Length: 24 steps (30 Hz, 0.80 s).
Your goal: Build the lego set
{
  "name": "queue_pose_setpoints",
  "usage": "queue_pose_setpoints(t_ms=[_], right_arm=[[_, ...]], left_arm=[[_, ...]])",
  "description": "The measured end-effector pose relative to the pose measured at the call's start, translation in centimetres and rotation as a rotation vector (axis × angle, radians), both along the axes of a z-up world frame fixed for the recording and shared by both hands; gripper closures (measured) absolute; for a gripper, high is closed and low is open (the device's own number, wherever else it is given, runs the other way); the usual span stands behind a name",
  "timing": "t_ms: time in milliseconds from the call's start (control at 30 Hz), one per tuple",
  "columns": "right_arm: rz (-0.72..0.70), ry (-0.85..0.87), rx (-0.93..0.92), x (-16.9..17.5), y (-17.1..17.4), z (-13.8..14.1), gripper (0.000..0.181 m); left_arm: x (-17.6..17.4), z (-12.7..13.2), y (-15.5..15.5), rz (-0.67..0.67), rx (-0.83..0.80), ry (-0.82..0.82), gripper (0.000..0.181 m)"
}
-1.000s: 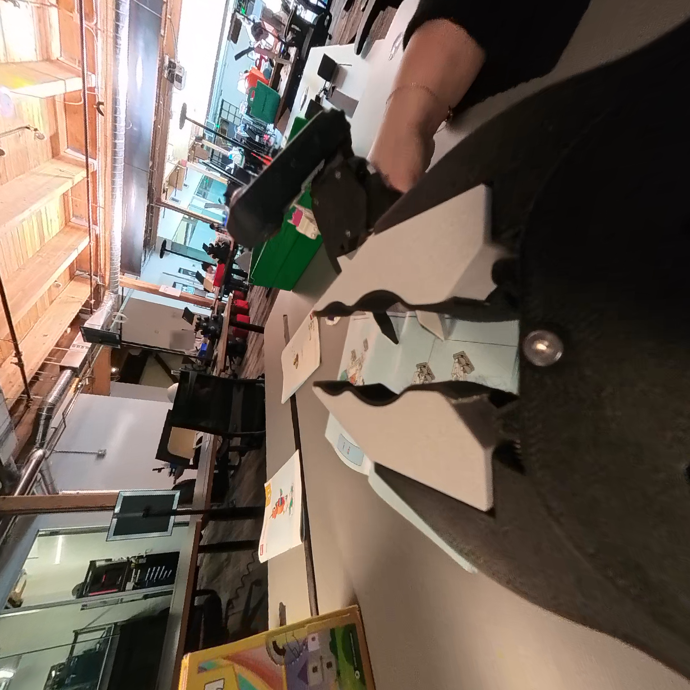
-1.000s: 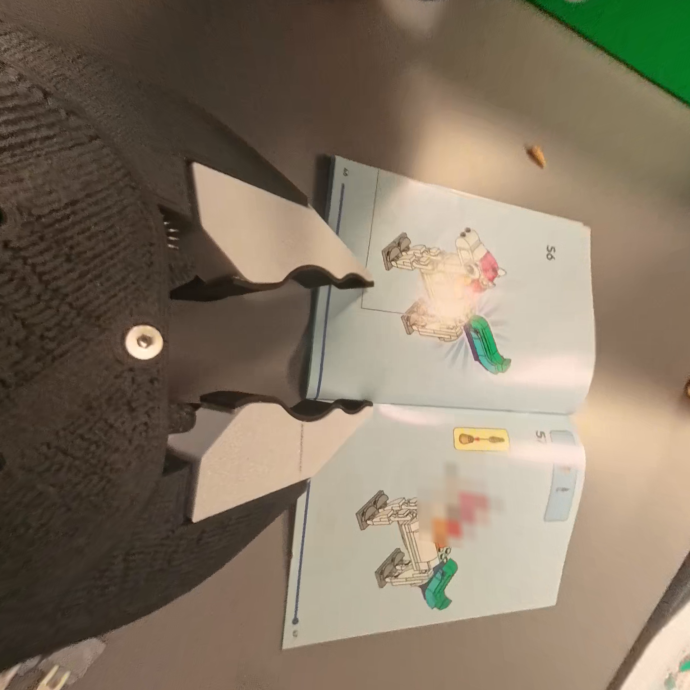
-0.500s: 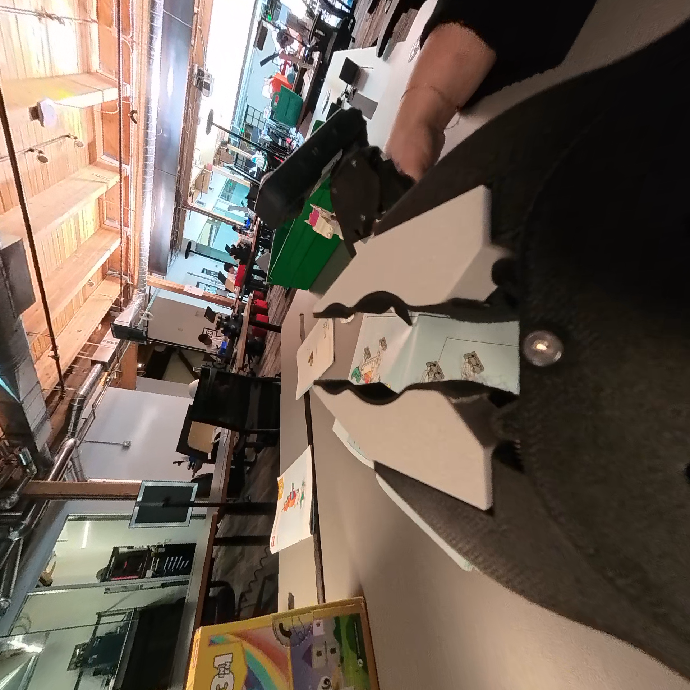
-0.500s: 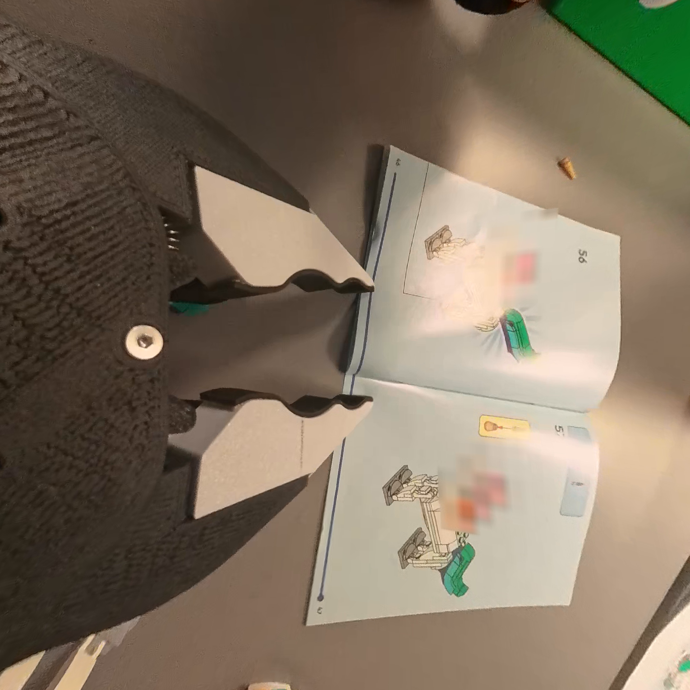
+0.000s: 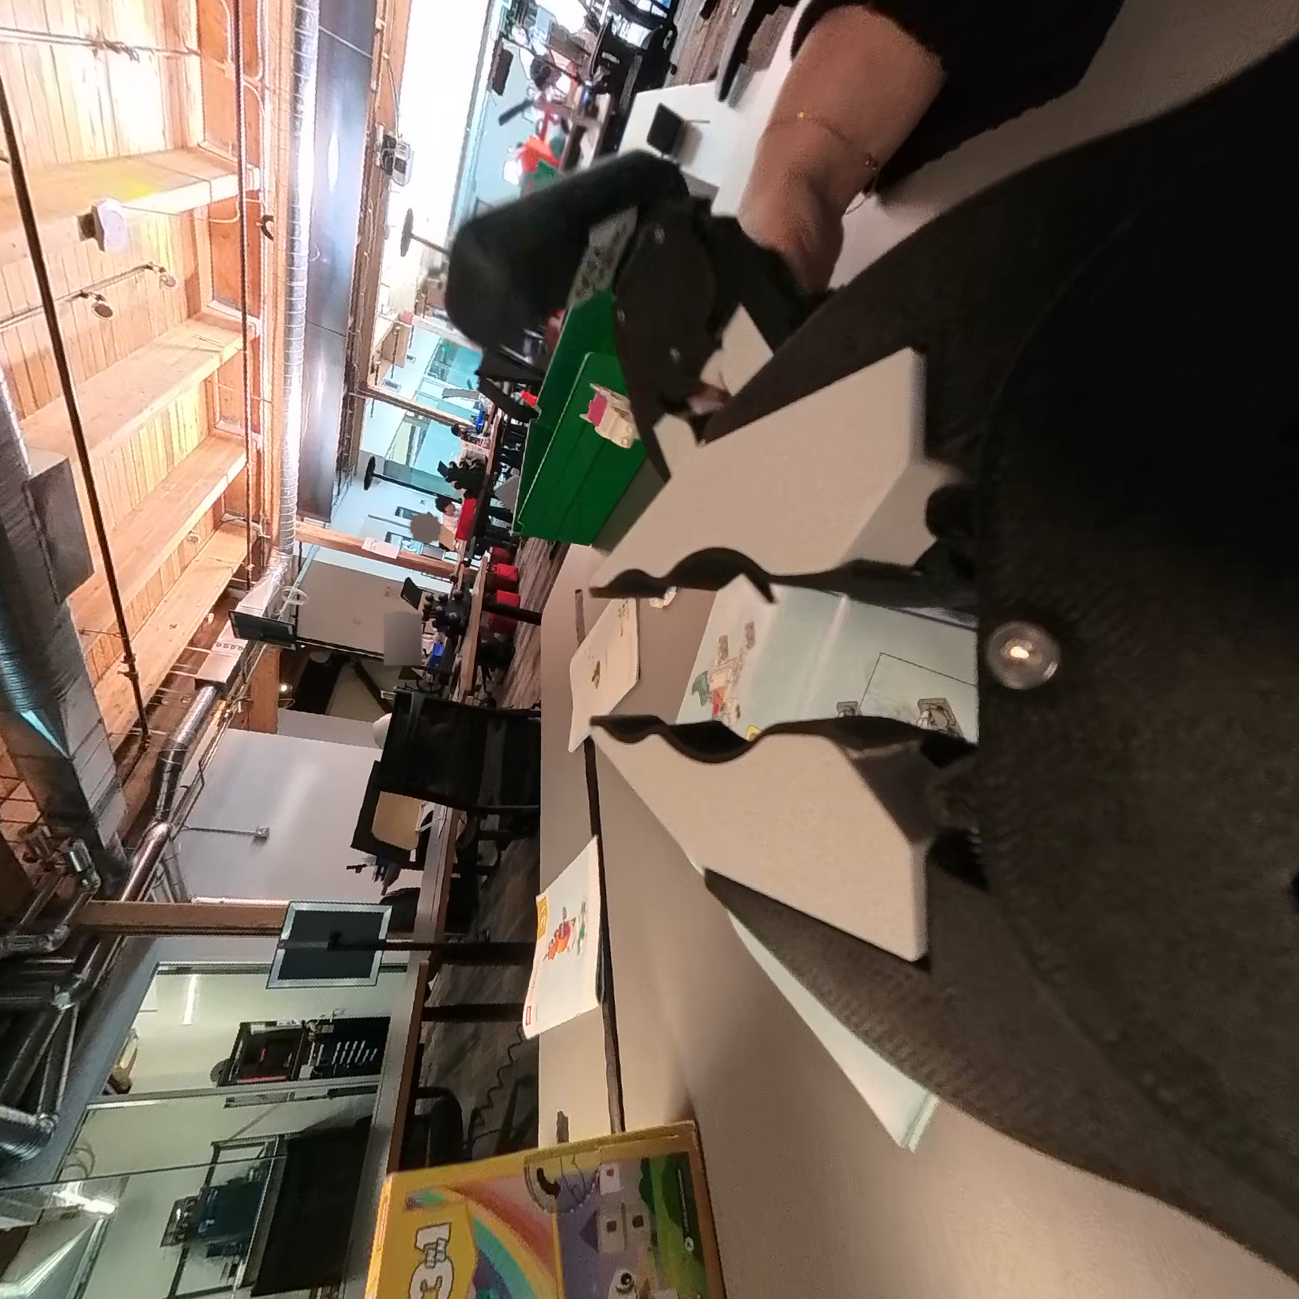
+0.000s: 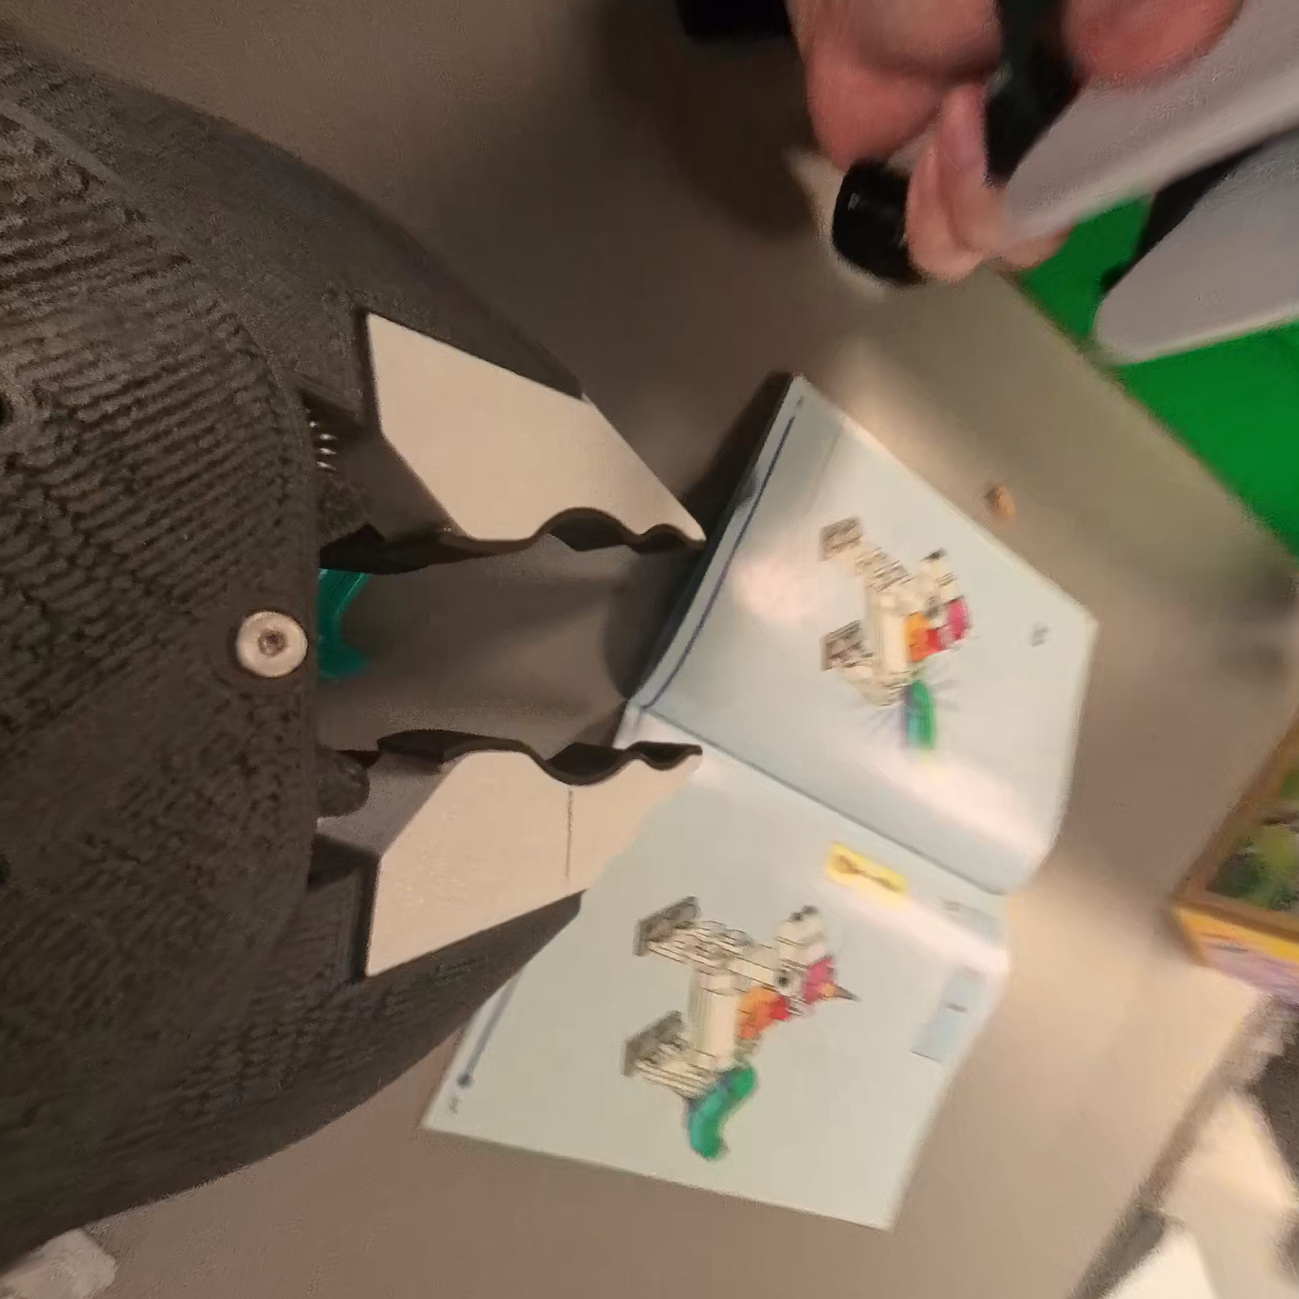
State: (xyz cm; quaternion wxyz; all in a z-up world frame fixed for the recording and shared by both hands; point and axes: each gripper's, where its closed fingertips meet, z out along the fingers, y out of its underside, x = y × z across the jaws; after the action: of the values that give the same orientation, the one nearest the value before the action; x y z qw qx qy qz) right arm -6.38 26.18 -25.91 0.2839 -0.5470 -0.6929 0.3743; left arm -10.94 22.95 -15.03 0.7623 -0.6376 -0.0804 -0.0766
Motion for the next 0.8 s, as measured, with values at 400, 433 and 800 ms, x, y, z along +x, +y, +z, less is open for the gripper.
queue_pose_setpoints(t_ms=[400,433,800], right_arm=[[0.477,0.227,0.036,7.9,-1.6,2.5,0.131],[0.503,0.186,-0.003,8.2,-1.6,2.0,0.127],[0.557,-0.065,0.044,9.5,-0.6,-2.2,0.137]], left_arm=[[-0.3,0.2,-0.2,0.013,0.023,0.001,0.149],[-0.3,0.1,-0.1,0.010,0.019,0.003,0.149],[-0.5,-0.3,0.0,0.008,0.008,-0.010,0.149]])
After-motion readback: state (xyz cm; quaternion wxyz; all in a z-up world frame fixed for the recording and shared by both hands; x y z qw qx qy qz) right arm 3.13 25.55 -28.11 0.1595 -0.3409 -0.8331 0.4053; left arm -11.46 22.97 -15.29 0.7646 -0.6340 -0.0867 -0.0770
